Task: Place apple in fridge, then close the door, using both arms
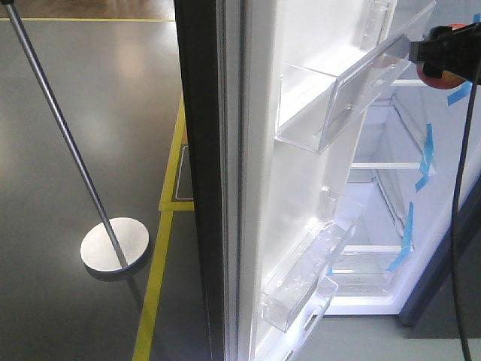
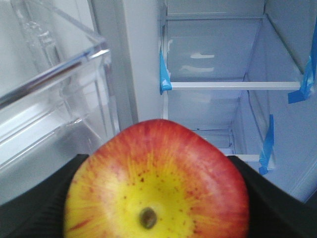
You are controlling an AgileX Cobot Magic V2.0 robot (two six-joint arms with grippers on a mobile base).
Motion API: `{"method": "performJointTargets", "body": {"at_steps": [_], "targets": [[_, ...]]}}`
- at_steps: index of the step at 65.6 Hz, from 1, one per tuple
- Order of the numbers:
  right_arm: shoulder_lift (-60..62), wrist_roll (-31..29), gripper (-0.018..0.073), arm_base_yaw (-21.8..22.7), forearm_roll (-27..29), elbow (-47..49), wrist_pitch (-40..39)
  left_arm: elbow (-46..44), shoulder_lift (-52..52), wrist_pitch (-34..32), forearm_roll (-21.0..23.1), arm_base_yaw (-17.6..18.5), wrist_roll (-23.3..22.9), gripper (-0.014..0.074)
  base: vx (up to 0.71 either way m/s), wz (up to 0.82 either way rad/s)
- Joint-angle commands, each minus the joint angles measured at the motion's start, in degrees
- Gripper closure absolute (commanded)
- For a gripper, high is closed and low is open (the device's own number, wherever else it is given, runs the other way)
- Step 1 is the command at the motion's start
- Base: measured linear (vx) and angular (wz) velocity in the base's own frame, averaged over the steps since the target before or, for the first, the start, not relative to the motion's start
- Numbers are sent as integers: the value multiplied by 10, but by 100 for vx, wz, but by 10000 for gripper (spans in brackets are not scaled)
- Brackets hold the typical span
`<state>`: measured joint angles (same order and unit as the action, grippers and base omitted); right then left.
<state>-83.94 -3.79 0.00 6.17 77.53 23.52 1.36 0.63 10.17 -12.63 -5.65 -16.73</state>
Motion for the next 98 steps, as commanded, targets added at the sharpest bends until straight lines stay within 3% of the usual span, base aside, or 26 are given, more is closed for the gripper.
{"method": "performJointTargets", "body": {"at_steps": [1, 98], "targets": [[21, -5, 345, 0, 4, 17, -58, -10, 9, -39, 0, 5, 0, 602, 3, -2], [21, -5, 345, 0, 4, 17, -58, -10, 9, -39, 0, 5, 0, 602, 1, -2]]}}
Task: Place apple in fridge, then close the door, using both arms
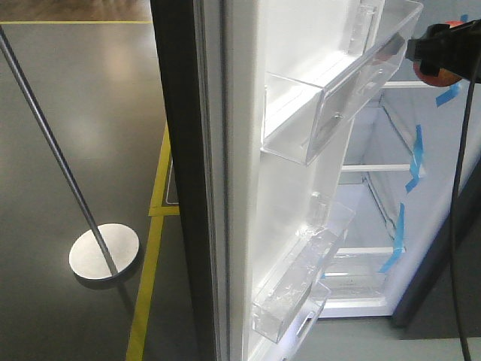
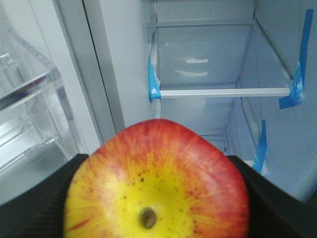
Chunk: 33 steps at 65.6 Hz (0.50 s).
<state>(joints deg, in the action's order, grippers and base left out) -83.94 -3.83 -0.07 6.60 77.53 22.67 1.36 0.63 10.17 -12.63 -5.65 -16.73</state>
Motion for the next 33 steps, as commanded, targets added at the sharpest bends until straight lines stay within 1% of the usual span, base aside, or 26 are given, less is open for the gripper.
{"method": "performJointTargets", "body": {"at_steps": [1, 33], "targets": [[21, -4, 345, 1, 0, 17, -50, -10, 9, -39, 0, 5, 0, 602, 0, 0], [21, -4, 345, 1, 0, 17, -50, -10, 9, -39, 0, 5, 0, 602, 0, 0]]}}
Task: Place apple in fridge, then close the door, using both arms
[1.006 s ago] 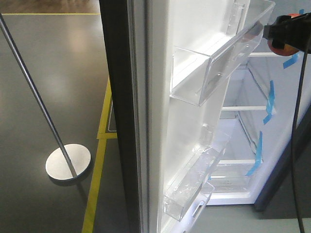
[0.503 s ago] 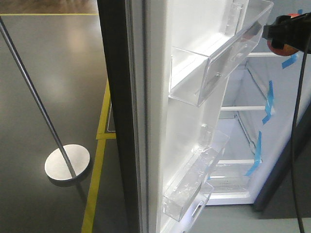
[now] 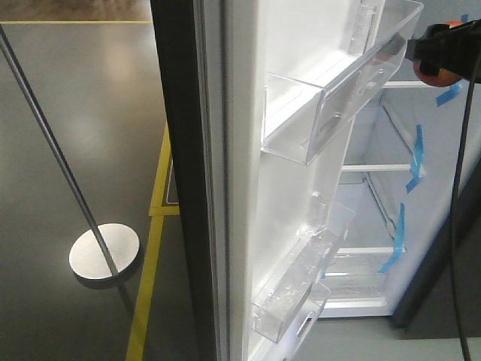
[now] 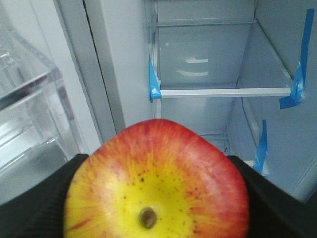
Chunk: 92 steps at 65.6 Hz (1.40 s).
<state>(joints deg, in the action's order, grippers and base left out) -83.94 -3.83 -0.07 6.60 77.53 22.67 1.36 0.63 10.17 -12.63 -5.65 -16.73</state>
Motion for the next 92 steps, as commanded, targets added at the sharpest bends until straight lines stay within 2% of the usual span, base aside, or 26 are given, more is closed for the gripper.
{"method": "performJointTargets", "body": {"at_steps": [1, 92], "targets": [[21, -4, 345, 1, 0, 17, -50, -10, 9, -39, 0, 5, 0, 602, 0, 0], [21, -4, 345, 1, 0, 17, -50, -10, 9, -39, 0, 5, 0, 602, 0, 0]]}}
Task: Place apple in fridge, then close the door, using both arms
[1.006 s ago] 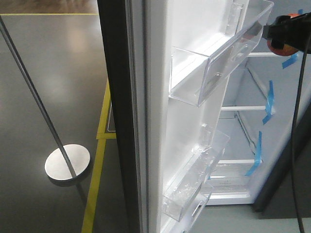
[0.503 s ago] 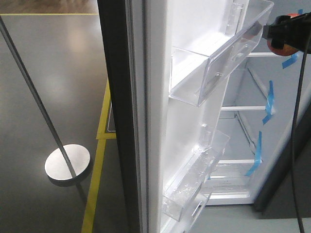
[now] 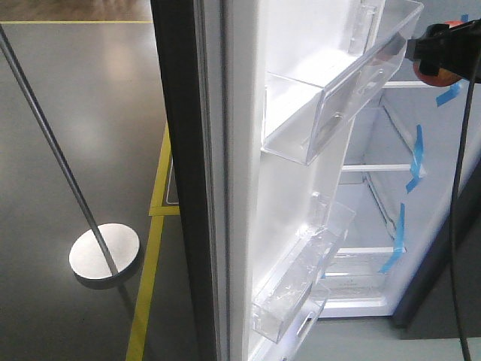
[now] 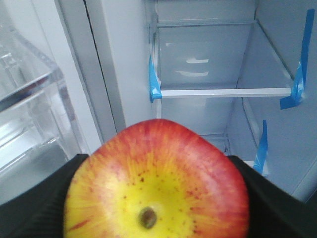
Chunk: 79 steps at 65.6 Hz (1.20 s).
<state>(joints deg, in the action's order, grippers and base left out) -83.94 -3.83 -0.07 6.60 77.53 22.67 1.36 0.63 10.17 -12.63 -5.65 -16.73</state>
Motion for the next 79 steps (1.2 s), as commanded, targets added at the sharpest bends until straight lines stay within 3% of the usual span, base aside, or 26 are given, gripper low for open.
{"method": "performJointTargets", "body": {"at_steps": [1, 17, 31, 49, 58, 70, 79], "targets": [[21, -4, 345, 1, 0, 17, -49, -10, 9, -39, 0, 5, 0, 602, 0, 0], [51, -4, 345, 1, 0, 17, -13, -10, 9, -39, 0, 5, 0, 602, 0, 0], [141, -4, 345, 0, 2, 17, -54, -10, 9, -39, 0, 5, 0, 602, 0, 0], [193, -38, 345, 0, 116, 66, -69, -10, 9, -39, 0, 5, 0, 602, 0, 0], [168, -137, 345, 0, 228, 114, -29, -10, 9, -39, 0, 5, 0, 602, 0, 0], [105, -342, 345, 0, 446, 184, 79, -10, 9, -39, 0, 5, 0, 602, 0, 0], [50, -457, 345, 0, 539, 211, 152, -10, 9, -39, 0, 5, 0, 602, 0, 0]]}}
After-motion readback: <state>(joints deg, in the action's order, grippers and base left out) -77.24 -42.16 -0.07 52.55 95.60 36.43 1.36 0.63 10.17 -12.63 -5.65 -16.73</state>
